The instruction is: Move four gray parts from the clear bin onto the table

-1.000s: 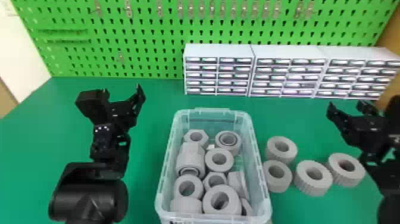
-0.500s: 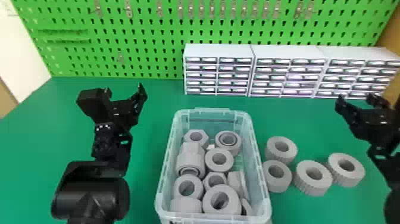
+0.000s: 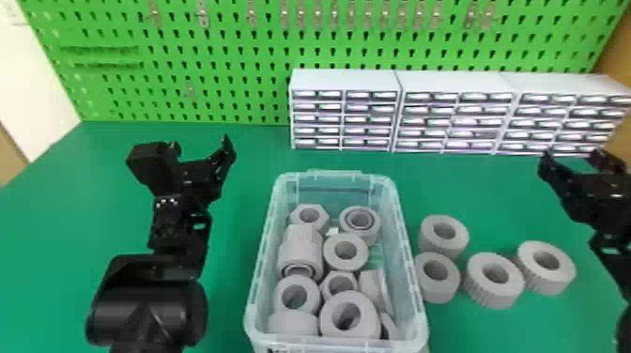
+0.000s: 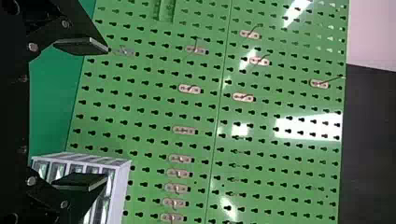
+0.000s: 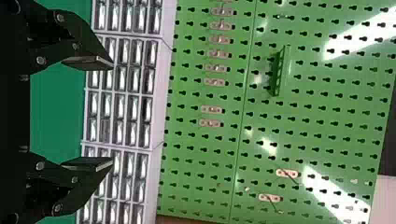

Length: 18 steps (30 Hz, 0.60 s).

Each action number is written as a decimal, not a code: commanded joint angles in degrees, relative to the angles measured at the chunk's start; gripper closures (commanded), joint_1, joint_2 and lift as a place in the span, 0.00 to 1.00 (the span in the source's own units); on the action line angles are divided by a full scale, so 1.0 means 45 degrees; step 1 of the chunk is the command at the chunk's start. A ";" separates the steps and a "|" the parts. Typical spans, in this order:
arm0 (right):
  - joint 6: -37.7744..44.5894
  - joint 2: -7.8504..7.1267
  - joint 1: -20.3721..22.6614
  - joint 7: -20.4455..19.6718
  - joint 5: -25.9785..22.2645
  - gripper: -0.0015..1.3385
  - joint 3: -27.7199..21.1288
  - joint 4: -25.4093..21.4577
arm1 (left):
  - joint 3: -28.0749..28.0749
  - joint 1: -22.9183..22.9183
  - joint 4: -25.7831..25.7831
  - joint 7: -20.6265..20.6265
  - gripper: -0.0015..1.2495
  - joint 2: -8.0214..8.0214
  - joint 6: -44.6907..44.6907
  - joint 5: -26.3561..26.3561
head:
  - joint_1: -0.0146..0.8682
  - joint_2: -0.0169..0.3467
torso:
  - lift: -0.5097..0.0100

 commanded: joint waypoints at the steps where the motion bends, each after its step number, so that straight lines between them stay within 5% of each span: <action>1: 0.0038 0.0020 0.0036 0.0001 -0.0010 0.40 -0.0052 -0.0018 | 0.0052 0.0009 0.0026 0.0004 0.24 -0.0065 -0.0018 -0.0020 | 0.80 0.24 | 0.88; 18: 0.0116 0.0118 -0.0042 0.0001 -0.0088 0.40 0.0007 -0.0018 | 0.0072 -0.0050 0.0045 -0.0113 0.24 -0.0065 -0.0077 -0.0039 | 0.80 0.24 | 0.88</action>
